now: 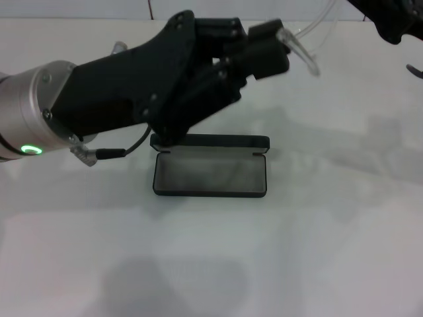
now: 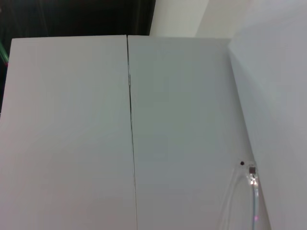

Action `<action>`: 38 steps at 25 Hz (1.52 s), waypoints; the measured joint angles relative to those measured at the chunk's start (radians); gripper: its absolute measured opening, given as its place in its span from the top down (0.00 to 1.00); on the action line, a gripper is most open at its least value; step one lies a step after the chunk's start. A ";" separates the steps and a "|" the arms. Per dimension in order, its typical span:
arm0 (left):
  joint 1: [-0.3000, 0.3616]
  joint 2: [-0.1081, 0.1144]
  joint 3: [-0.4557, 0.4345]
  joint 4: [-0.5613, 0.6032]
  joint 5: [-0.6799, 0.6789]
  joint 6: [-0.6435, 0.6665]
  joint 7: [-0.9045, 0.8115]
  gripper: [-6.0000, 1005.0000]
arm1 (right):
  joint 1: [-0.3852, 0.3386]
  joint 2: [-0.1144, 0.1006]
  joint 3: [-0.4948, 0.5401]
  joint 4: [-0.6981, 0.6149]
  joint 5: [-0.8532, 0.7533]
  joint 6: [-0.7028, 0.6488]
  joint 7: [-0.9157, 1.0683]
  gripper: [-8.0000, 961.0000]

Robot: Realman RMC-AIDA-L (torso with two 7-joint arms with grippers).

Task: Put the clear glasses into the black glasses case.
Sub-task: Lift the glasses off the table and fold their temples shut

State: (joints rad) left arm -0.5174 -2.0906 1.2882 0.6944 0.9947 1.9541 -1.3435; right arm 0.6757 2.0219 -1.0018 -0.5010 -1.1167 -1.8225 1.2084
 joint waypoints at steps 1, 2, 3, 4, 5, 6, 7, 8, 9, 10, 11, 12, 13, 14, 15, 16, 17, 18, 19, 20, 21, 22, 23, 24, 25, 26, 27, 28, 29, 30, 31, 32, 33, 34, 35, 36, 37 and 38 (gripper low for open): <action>-0.004 0.001 -0.007 -0.017 -0.003 -0.004 0.001 0.90 | 0.001 -0.001 -0.006 0.000 -0.001 0.002 0.000 0.87; -0.005 0.001 -0.013 -0.026 -0.004 -0.006 0.002 0.90 | 0.001 -0.001 -0.013 -0.001 -0.001 0.005 0.000 0.87; -0.006 0.001 -0.024 -0.035 -0.005 -0.011 0.004 0.90 | 0.002 -0.001 -0.021 -0.002 -0.001 0.008 0.000 0.87; -0.006 0.001 -0.024 -0.035 -0.005 -0.011 0.004 0.90 | 0.002 -0.001 -0.027 -0.003 -0.001 0.013 -0.001 0.87; -0.007 0.002 -0.039 -0.046 -0.005 -0.018 0.005 0.90 | 0.002 0.000 -0.031 -0.004 -0.001 0.016 -0.001 0.87; -0.007 0.003 -0.056 -0.057 -0.005 -0.025 0.010 0.90 | 0.002 0.000 -0.033 -0.006 -0.001 0.019 -0.003 0.87; -0.006 0.004 -0.059 -0.061 -0.005 -0.027 0.012 0.90 | 0.000 0.000 -0.032 -0.007 0.003 0.020 -0.005 0.87; -0.003 0.005 -0.064 -0.063 -0.005 -0.027 0.015 0.90 | -0.001 -0.001 -0.029 -0.007 0.008 0.019 -0.007 0.87; -0.001 0.005 -0.069 -0.064 -0.003 -0.027 0.016 0.90 | -0.003 -0.001 -0.027 -0.008 0.012 0.016 -0.008 0.87; 0.004 0.006 -0.074 -0.064 0.000 -0.027 0.016 0.90 | -0.006 -0.003 -0.024 -0.008 0.020 0.013 -0.008 0.87; 0.009 0.006 -0.079 -0.064 0.003 -0.027 0.016 0.90 | -0.008 -0.004 -0.023 -0.009 0.029 0.011 -0.008 0.87; 0.012 0.007 -0.081 -0.064 0.005 -0.027 0.017 0.90 | -0.013 -0.005 -0.023 -0.011 0.042 0.006 -0.008 0.87; 0.017 0.007 -0.082 -0.064 0.012 -0.027 0.017 0.90 | -0.020 -0.006 -0.023 -0.012 0.059 -0.002 -0.008 0.87; 0.020 0.007 -0.083 -0.064 0.022 -0.026 0.018 0.90 | -0.026 -0.007 -0.022 -0.013 0.078 -0.011 -0.008 0.87; 0.021 0.007 -0.083 -0.064 0.027 -0.025 0.018 0.90 | -0.035 -0.008 -0.022 -0.015 0.099 -0.018 -0.008 0.87; 0.022 0.007 -0.081 -0.064 0.038 -0.023 0.018 0.90 | -0.042 -0.010 -0.021 -0.017 0.122 -0.024 -0.009 0.87; 0.022 0.006 -0.076 -0.063 0.046 -0.019 0.018 0.91 | -0.049 -0.011 -0.018 -0.018 0.142 -0.025 -0.011 0.87; 0.022 0.005 -0.072 -0.062 0.049 -0.016 0.018 0.91 | -0.055 -0.012 -0.011 -0.018 0.156 -0.025 -0.014 0.87; 0.021 0.004 -0.058 -0.059 0.050 -0.008 0.021 0.91 | -0.058 -0.012 -0.004 -0.018 0.165 -0.025 -0.016 0.87; 0.019 0.003 -0.044 -0.056 0.049 0.001 0.025 0.91 | -0.061 -0.012 0.005 -0.017 0.168 -0.022 -0.020 0.87; 0.013 0.002 -0.022 -0.055 0.044 0.013 0.031 0.92 | -0.062 -0.011 0.010 -0.016 0.169 -0.017 -0.022 0.87; 0.004 0.001 -0.001 -0.053 0.035 0.023 0.038 0.92 | -0.061 -0.011 0.012 -0.013 0.168 -0.010 -0.025 0.87; -0.005 0.000 0.025 -0.052 0.019 0.030 0.045 0.92 | -0.061 -0.010 0.008 -0.011 0.166 -0.001 -0.029 0.87; -0.012 -0.001 0.040 -0.052 0.009 0.033 0.049 0.92 | -0.059 -0.009 0.004 -0.009 0.164 0.007 -0.033 0.87; -0.021 -0.001 0.067 -0.051 -0.012 0.034 0.057 0.93 | -0.056 -0.007 -0.012 -0.007 0.161 0.021 -0.042 0.87; -0.028 -0.001 0.084 -0.051 -0.025 0.034 0.063 0.93 | -0.054 -0.004 -0.030 -0.006 0.160 0.036 -0.052 0.87; -0.037 -0.001 0.103 -0.051 -0.040 0.034 0.073 0.93 | -0.052 -0.003 -0.045 -0.006 0.159 0.048 -0.059 0.87; -0.041 -0.001 0.109 -0.050 -0.047 0.035 0.081 0.93 | -0.048 -0.001 -0.062 -0.005 0.159 0.061 -0.066 0.87; -0.044 -0.001 0.116 -0.047 -0.055 0.035 0.092 0.93 | -0.045 0.000 -0.079 -0.005 0.159 0.076 -0.072 0.87; -0.045 -0.002 0.119 -0.046 -0.061 0.035 0.100 0.93 | -0.041 0.001 -0.093 -0.005 0.159 0.086 -0.075 0.87; -0.047 -0.002 0.122 -0.044 -0.067 0.035 0.106 0.93 | -0.036 0.001 -0.113 -0.005 0.159 0.100 -0.079 0.87; -0.049 -0.003 0.124 -0.043 -0.074 0.035 0.109 0.93 | -0.031 0.002 -0.130 -0.005 0.159 0.110 -0.083 0.87; -0.051 -0.003 0.124 -0.043 -0.082 0.035 0.109 0.93 | -0.026 0.003 -0.144 -0.005 0.159 0.117 -0.087 0.87; -0.053 -0.003 0.124 -0.044 -0.089 0.034 0.109 0.94 | -0.021 0.003 -0.160 -0.005 0.160 0.124 -0.091 0.87; -0.054 -0.003 0.123 -0.045 -0.094 0.033 0.109 0.94 | -0.016 0.004 -0.172 -0.005 0.161 0.131 -0.095 0.87; -0.054 -0.002 0.121 -0.046 -0.096 0.033 0.110 0.94 | -0.012 0.005 -0.184 -0.005 0.162 0.138 -0.097 0.87; -0.054 -0.002 0.119 -0.046 -0.096 0.032 0.110 0.95 | -0.006 0.006 -0.197 -0.005 0.163 0.147 -0.099 0.87; -0.055 -0.002 0.116 -0.047 -0.099 0.030 0.110 0.95 | -0.001 0.006 -0.210 -0.005 0.163 0.156 -0.099 0.87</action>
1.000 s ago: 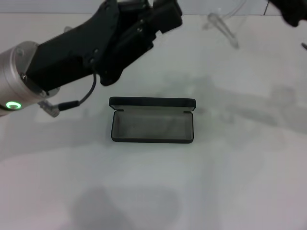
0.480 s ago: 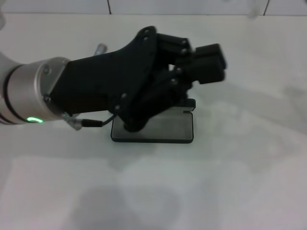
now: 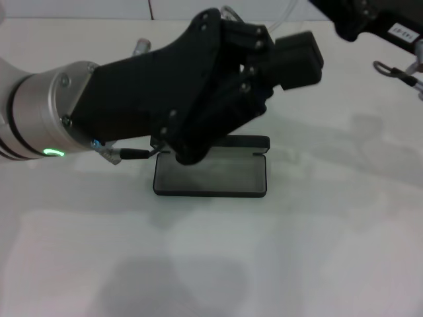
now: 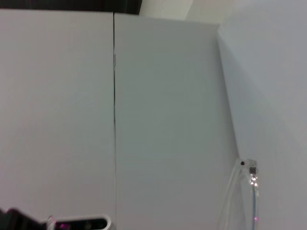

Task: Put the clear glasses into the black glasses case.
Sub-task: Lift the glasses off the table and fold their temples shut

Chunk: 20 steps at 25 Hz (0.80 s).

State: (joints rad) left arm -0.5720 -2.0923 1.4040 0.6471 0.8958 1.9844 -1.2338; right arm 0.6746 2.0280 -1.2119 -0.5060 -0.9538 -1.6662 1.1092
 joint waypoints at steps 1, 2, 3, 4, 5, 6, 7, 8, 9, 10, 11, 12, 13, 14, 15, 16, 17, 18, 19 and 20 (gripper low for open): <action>0.000 0.000 -0.002 -0.001 -0.003 -0.001 0.000 0.95 | 0.004 0.000 -0.008 0.000 0.000 0.006 0.000 0.87; 0.000 0.000 -0.003 -0.002 -0.010 -0.003 0.000 0.95 | 0.008 0.001 -0.015 0.000 0.000 0.011 0.000 0.87; 0.000 0.000 -0.004 -0.004 -0.018 -0.004 0.001 0.95 | 0.010 0.001 -0.024 0.000 0.000 0.015 -0.001 0.87; 0.002 0.000 -0.004 -0.005 -0.029 -0.007 0.003 0.95 | 0.013 0.001 -0.032 -0.001 0.000 0.019 -0.001 0.87; 0.004 0.001 -0.005 -0.006 -0.035 -0.008 0.005 0.95 | 0.015 0.001 -0.039 -0.004 0.000 0.022 -0.001 0.87; 0.006 0.001 -0.007 -0.010 -0.046 -0.015 0.008 0.95 | 0.016 0.000 -0.043 -0.006 0.000 0.023 -0.001 0.87; 0.008 0.001 -0.010 -0.013 -0.052 -0.020 0.009 0.95 | 0.016 0.000 -0.045 -0.008 0.000 0.024 -0.002 0.87; 0.010 0.002 -0.013 -0.016 -0.058 -0.028 0.009 0.95 | 0.017 0.000 -0.045 -0.009 -0.001 0.024 -0.002 0.87; 0.012 0.002 -0.016 -0.018 -0.062 -0.035 0.009 0.95 | 0.018 -0.001 -0.045 -0.009 -0.002 0.024 -0.002 0.87; 0.014 0.002 -0.018 -0.020 -0.066 -0.044 0.009 0.95 | 0.019 -0.002 -0.046 -0.010 -0.003 0.025 -0.002 0.87; 0.016 0.002 -0.019 -0.020 -0.068 -0.054 0.009 0.95 | 0.021 -0.002 -0.046 -0.010 -0.003 0.027 -0.002 0.87; 0.017 0.002 -0.019 -0.020 -0.069 -0.064 0.009 0.95 | 0.022 -0.002 -0.047 -0.010 -0.004 0.030 -0.002 0.87; 0.018 0.002 -0.019 -0.020 -0.069 -0.073 0.009 0.95 | 0.024 -0.003 -0.047 -0.011 -0.006 0.033 -0.002 0.87; 0.018 0.002 -0.019 -0.020 -0.069 -0.079 0.009 0.95 | 0.025 -0.003 -0.050 -0.011 -0.006 0.035 -0.002 0.87; 0.017 0.002 -0.019 -0.020 -0.068 -0.086 0.009 0.95 | 0.026 -0.003 -0.052 -0.011 -0.007 0.037 -0.002 0.87; 0.016 0.001 -0.019 -0.020 -0.068 -0.089 0.009 0.95 | 0.030 -0.003 -0.059 -0.012 -0.008 0.041 -0.003 0.87; 0.014 0.001 -0.018 -0.020 -0.067 -0.096 0.009 0.95 | 0.030 -0.003 -0.059 -0.012 -0.008 0.041 -0.003 0.87; 0.013 0.001 -0.017 -0.020 -0.066 -0.100 0.009 0.95 | 0.033 -0.003 -0.068 -0.012 -0.008 0.048 -0.003 0.87; 0.013 0.001 -0.017 -0.020 -0.066 -0.106 0.009 0.95 | 0.037 -0.004 -0.078 -0.012 -0.009 0.055 -0.003 0.87; 0.012 0.000 -0.017 -0.020 -0.066 -0.111 0.009 0.95 | 0.039 -0.004 -0.081 -0.012 -0.009 0.057 -0.003 0.87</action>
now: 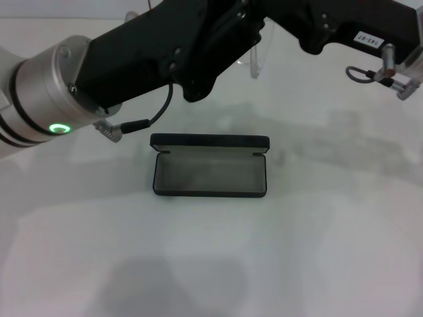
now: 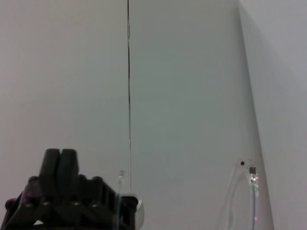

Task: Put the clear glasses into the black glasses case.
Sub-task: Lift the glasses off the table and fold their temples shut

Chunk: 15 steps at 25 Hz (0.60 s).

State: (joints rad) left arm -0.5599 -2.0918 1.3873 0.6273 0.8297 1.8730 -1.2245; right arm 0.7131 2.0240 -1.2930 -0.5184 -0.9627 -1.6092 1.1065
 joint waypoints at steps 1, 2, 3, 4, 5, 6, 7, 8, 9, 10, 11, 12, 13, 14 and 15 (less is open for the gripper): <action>0.000 0.000 0.000 0.000 0.000 -0.008 0.000 0.95 | 0.003 -0.001 -0.008 0.000 -0.001 0.004 0.000 0.87; -0.001 0.000 0.000 0.000 0.000 -0.013 0.000 0.95 | 0.004 -0.001 -0.010 0.000 -0.001 0.006 0.000 0.87; -0.001 0.000 0.000 0.000 -0.001 -0.018 0.000 0.95 | 0.007 -0.001 -0.014 -0.001 -0.003 0.008 0.000 0.87; 0.000 0.000 0.000 0.000 -0.001 -0.022 0.001 0.95 | 0.009 -0.002 -0.017 -0.001 -0.007 0.010 0.000 0.87; 0.001 0.000 -0.001 0.000 -0.003 -0.027 0.002 0.95 | 0.011 -0.002 -0.019 -0.002 -0.011 0.012 0.000 0.87; 0.002 0.000 -0.001 0.000 -0.005 -0.032 0.004 0.95 | 0.013 -0.002 -0.021 -0.002 -0.017 0.013 0.000 0.87; 0.003 0.000 -0.002 0.000 -0.005 -0.036 0.006 0.95 | 0.014 -0.003 -0.024 -0.004 -0.022 0.013 0.000 0.87; 0.004 0.000 -0.006 0.000 -0.006 -0.041 0.008 0.95 | 0.014 -0.003 -0.026 -0.007 -0.027 0.013 0.000 0.87; 0.006 0.001 -0.012 0.000 -0.007 -0.047 0.011 0.95 | 0.015 -0.004 -0.028 -0.009 -0.032 0.014 0.000 0.87; 0.007 0.001 -0.020 -0.003 -0.008 -0.052 0.012 0.95 | 0.015 -0.004 -0.029 -0.011 -0.036 0.015 0.000 0.87; 0.008 0.001 -0.026 -0.007 -0.008 -0.056 0.013 0.95 | 0.016 -0.004 -0.029 -0.012 -0.039 0.016 -0.001 0.87; 0.008 0.001 -0.026 -0.007 -0.008 -0.056 0.013 0.95 | 0.017 -0.004 -0.029 -0.012 -0.040 0.018 -0.001 0.87; 0.008 0.001 -0.033 -0.014 -0.008 -0.060 0.014 0.95 | 0.018 -0.004 -0.030 -0.012 -0.041 0.020 -0.001 0.87; 0.008 0.001 -0.040 -0.022 -0.008 -0.069 0.015 0.95 | 0.018 -0.004 -0.030 -0.013 -0.043 0.022 -0.001 0.87; 0.008 0.001 -0.041 -0.024 -0.008 -0.073 0.015 0.95 | 0.019 -0.004 -0.030 -0.013 -0.046 0.026 -0.002 0.87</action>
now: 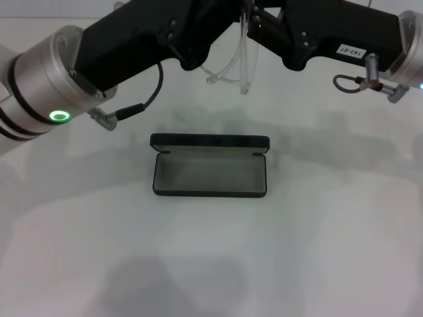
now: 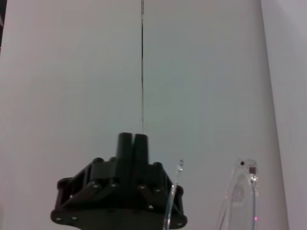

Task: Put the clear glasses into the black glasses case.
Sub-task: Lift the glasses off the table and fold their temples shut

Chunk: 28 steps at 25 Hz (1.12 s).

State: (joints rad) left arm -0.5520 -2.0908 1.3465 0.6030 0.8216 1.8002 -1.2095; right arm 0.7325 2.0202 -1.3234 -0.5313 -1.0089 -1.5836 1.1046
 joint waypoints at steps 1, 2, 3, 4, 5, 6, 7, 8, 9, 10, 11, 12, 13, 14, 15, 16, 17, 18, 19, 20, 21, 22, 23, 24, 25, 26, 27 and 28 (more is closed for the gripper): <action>0.000 0.000 -0.001 -0.002 0.000 -0.006 0.000 0.95 | 0.002 0.000 0.000 0.000 -0.006 0.004 0.000 0.87; 0.000 0.001 -0.001 -0.002 0.001 -0.011 0.000 0.95 | 0.004 -0.001 0.000 -0.001 -0.012 0.007 0.000 0.87; 0.000 0.001 -0.001 -0.003 0.002 -0.016 0.000 0.95 | 0.006 -0.001 -0.001 -0.001 -0.016 0.010 0.000 0.87; -0.002 0.001 -0.001 -0.004 0.005 -0.026 0.001 0.95 | 0.009 0.000 -0.002 -0.005 -0.024 0.012 0.000 0.87; -0.002 0.001 -0.001 -0.004 0.005 -0.026 0.001 0.95 | 0.009 0.000 -0.002 -0.005 -0.024 0.012 0.000 0.87; -0.006 0.002 -0.001 -0.008 0.006 -0.033 0.001 0.95 | 0.009 0.001 -0.002 -0.007 -0.029 0.014 0.000 0.87; -0.006 0.002 -0.001 -0.008 0.006 -0.033 0.001 0.95 | 0.009 0.001 -0.002 -0.007 -0.029 0.014 0.000 0.87; -0.006 0.002 -0.001 -0.010 0.006 -0.038 0.001 0.95 | 0.009 0.001 -0.002 -0.008 -0.031 0.015 0.000 0.87; -0.006 0.002 -0.001 -0.011 0.006 -0.042 0.001 0.95 | 0.009 0.001 -0.002 -0.009 -0.032 0.016 0.000 0.87; -0.006 0.001 -0.001 -0.011 0.006 -0.045 0.001 0.95 | 0.010 0.001 -0.002 -0.009 -0.033 0.017 0.000 0.87; -0.004 0.001 -0.001 -0.011 0.005 -0.050 0.002 0.95 | 0.010 0.001 -0.002 -0.009 -0.033 0.017 0.000 0.87; -0.002 0.001 -0.001 -0.011 0.003 -0.053 0.002 0.95 | 0.010 0.001 -0.002 -0.009 -0.033 0.017 0.000 0.87; -0.001 0.001 -0.001 -0.011 0.003 -0.054 0.003 0.95 | 0.010 0.002 -0.002 -0.009 -0.033 0.017 0.000 0.87; -0.001 0.001 -0.001 -0.011 0.003 -0.054 0.003 0.95 | 0.010 0.002 -0.002 -0.009 -0.033 0.018 0.000 0.87; 0.000 0.001 -0.001 -0.013 0.003 -0.056 0.004 0.95 | 0.010 0.002 -0.002 -0.009 -0.033 0.018 0.000 0.87; 0.000 0.000 -0.001 -0.015 0.002 -0.059 0.004 0.95 | 0.010 0.002 -0.002 -0.009 -0.033 0.018 0.000 0.87; 0.000 0.000 -0.001 -0.016 0.002 -0.060 0.004 0.95 | 0.009 0.002 -0.002 -0.009 -0.033 0.018 0.000 0.87; 0.000 0.000 -0.001 -0.017 0.002 -0.064 0.005 0.95 | 0.009 0.002 -0.002 -0.009 -0.033 0.018 0.000 0.87; 0.000 0.000 -0.001 -0.019 0.002 -0.066 0.006 0.95 | 0.009 0.002 -0.002 -0.009 -0.033 0.018 0.000 0.87; 0.000 0.000 -0.001 -0.021 0.002 -0.069 0.006 0.95 | 0.009 0.003 -0.002 -0.009 -0.033 0.018 0.000 0.87; 0.000 0.000 -0.001 -0.023 0.002 -0.071 0.006 0.95 | 0.009 0.003 -0.002 -0.009 -0.033 0.018 0.000 0.87; 0.000 0.000 -0.001 -0.025 0.002 -0.073 0.007 0.95 | 0.009 0.003 -0.002 -0.009 -0.033 0.018 0.000 0.87; 0.000 0.000 -0.001 -0.026 0.002 -0.075 0.007 0.95 | 0.009 0.003 -0.002 -0.009 -0.033 0.018 0.000 0.87; 0.000 0.000 -0.001 -0.026 0.002 -0.077 0.007 0.95 | 0.008 0.003 -0.003 -0.009 -0.033 0.018 0.000 0.87; 0.000 0.000 -0.001 -0.026 0.002 -0.079 0.007 0.95 | 0.008 0.003 -0.003 -0.009 -0.033 0.018 0.000 0.87; 0.000 0.000 -0.001 -0.026 0.003 -0.080 0.006 0.95 | 0.007 0.003 -0.003 -0.009 -0.033 0.018 0.000 0.87; 0.000 0.000 -0.001 -0.026 0.004 -0.080 0.004 0.95 | 0.005 0.003 -0.003 -0.009 -0.033 0.018 0.000 0.87; 0.000 0.000 -0.001 -0.026 0.005 -0.080 0.004 0.95 | 0.004 0.003 -0.003 -0.009 -0.032 0.018 0.000 0.87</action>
State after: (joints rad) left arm -0.5522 -2.0908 1.3453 0.5767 0.8261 1.7205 -1.2055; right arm 0.7360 2.0233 -1.3268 -0.5400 -1.0413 -1.5658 1.1045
